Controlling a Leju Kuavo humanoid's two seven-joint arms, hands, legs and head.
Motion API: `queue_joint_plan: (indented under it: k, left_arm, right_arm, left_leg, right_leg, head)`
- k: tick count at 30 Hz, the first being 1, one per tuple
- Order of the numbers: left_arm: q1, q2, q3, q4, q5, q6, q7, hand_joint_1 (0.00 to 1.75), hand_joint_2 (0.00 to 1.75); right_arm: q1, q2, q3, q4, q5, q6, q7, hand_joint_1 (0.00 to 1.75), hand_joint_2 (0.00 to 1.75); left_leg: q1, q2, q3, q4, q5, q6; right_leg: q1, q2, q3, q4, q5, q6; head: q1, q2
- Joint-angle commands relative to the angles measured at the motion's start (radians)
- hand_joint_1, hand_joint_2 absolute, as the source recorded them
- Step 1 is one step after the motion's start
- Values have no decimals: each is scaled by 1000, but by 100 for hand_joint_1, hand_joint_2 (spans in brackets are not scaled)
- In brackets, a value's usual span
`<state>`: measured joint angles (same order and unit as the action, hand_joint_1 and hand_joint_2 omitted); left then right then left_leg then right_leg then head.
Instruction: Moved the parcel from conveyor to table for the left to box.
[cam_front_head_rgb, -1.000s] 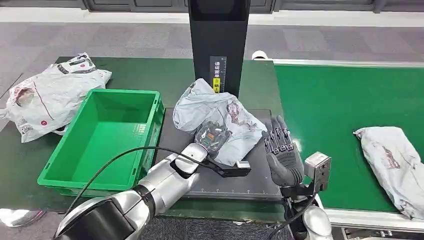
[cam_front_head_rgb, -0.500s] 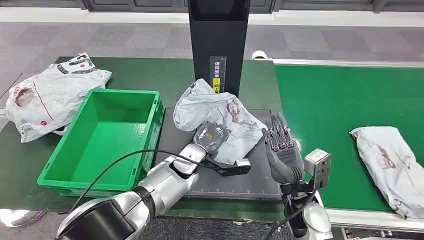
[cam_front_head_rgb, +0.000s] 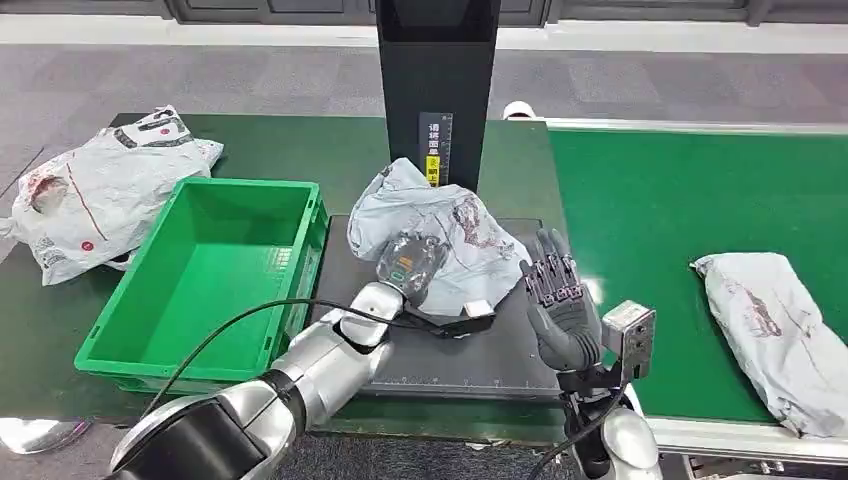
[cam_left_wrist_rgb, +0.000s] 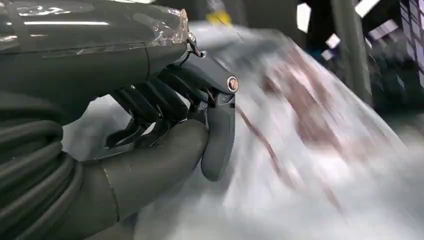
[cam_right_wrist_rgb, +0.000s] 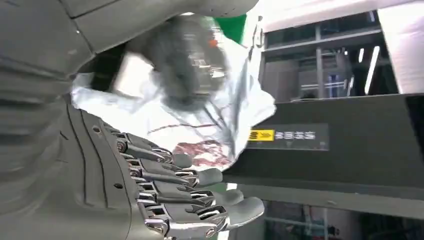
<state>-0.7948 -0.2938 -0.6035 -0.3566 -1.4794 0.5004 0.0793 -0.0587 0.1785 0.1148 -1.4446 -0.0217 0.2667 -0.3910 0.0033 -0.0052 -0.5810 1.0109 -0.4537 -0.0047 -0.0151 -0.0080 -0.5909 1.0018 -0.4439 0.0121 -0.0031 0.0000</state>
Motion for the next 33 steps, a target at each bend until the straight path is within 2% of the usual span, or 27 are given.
queue_joint_plan:
  k: [1,4,5,6,15,33]
  left_arm:
    - [-59,45,96,-158,-36,41,-20,175,175]
    - [-43,40,112,-223,-38,13,-40,175,175]
    - [-33,36,114,-232,-29,2,-55,159,175]
    - [-29,32,109,-228,-29,-12,-66,0,175]
    - [-7,-55,-7,-52,-53,-98,-148,0,175]
    - [-11,-55,-28,-53,-31,-104,-143,0,175]
  right_arm:
    - [70,6,-56,-80,8,-16,11,0,175]
    - [110,6,-60,-110,7,-17,13,0,175]
    - [123,4,-56,-112,6,-15,12,0,175]
    - [125,4,-53,-107,7,-13,12,0,175]
    - [91,37,-71,-102,21,0,28,0,175]
    - [94,40,-79,-107,24,4,33,0,175]
  left_leg:
    - [1,-1,-2,1,0,0]
    - [0,-1,-1,0,0,0]
    - [1,-1,-1,0,0,0]
    - [0,-1,0,0,0,0]
    - [0,-1,1,-1,0,0]
    - [1,1,1,-1,0,0]
  right_leg:
    - [1,-1,-1,0,0,-1]
    - [0,-1,0,0,0,-1]
    - [1,-1,0,-1,0,-1]
    - [0,-1,0,0,0,-1]
    - [0,-1,2,-2,0,0]
    - [1,1,1,-2,1,-1]
  head:
    - [0,0]
    - [0,0]
    - [0,0]
    - [0,0]
    - [0,0]
    - [0,0]
